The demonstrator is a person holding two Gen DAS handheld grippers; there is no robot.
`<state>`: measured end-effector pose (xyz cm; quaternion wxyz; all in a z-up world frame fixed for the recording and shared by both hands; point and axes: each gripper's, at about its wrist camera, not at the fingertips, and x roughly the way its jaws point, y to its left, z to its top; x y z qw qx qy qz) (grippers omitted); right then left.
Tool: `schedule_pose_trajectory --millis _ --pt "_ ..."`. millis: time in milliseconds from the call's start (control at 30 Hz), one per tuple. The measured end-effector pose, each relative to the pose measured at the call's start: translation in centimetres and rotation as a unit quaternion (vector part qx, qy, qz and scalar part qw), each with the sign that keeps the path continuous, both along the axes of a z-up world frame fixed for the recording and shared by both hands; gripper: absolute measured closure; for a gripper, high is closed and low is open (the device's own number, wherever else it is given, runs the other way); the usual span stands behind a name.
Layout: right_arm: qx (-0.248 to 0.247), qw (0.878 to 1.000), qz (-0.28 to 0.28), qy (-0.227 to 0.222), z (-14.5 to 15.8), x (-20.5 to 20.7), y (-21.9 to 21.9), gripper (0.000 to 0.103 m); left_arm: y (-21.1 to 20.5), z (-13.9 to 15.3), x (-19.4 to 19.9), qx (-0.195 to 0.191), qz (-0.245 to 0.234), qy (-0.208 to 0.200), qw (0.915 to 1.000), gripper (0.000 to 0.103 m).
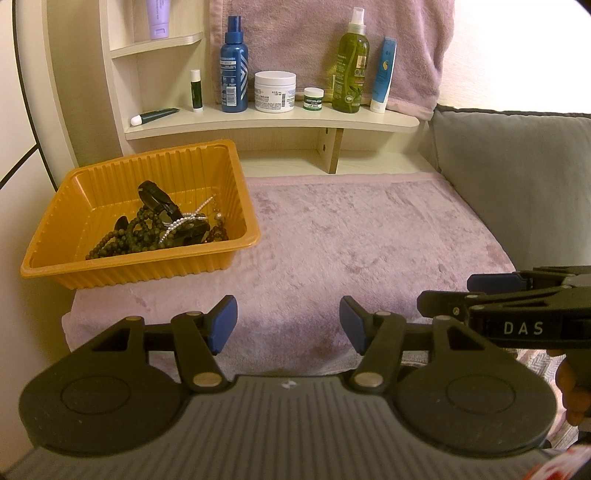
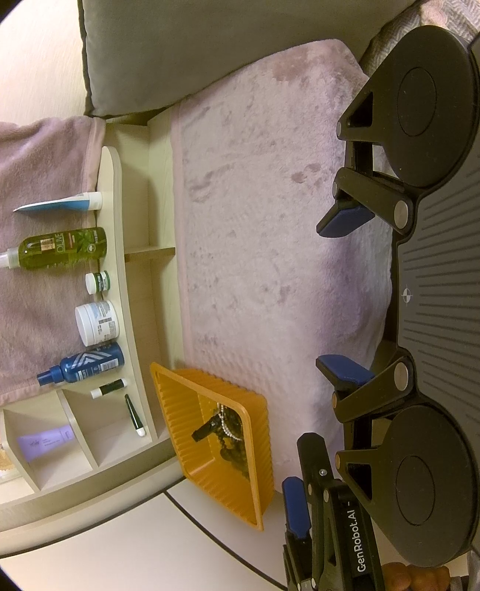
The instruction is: Organize jewelry
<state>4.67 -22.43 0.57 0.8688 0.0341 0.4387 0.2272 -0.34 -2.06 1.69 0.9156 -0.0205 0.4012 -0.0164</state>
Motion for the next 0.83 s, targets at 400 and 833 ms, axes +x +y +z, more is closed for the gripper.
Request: schedule_pose_trajectory --millis 400,833 --pt "0.0 1.0 0.0 0.0 -0.02 -0.02 0.06 0.033 0.07 0.02 0.03 -0.001 0.0 0.0 1.0 0.044" --pt "0.0 1.0 -0.001 0.0 -0.06 0.0 0.04 0.033 -0.04 0.13 0.01 0.002 0.001 -0.007 1.0 0.044"
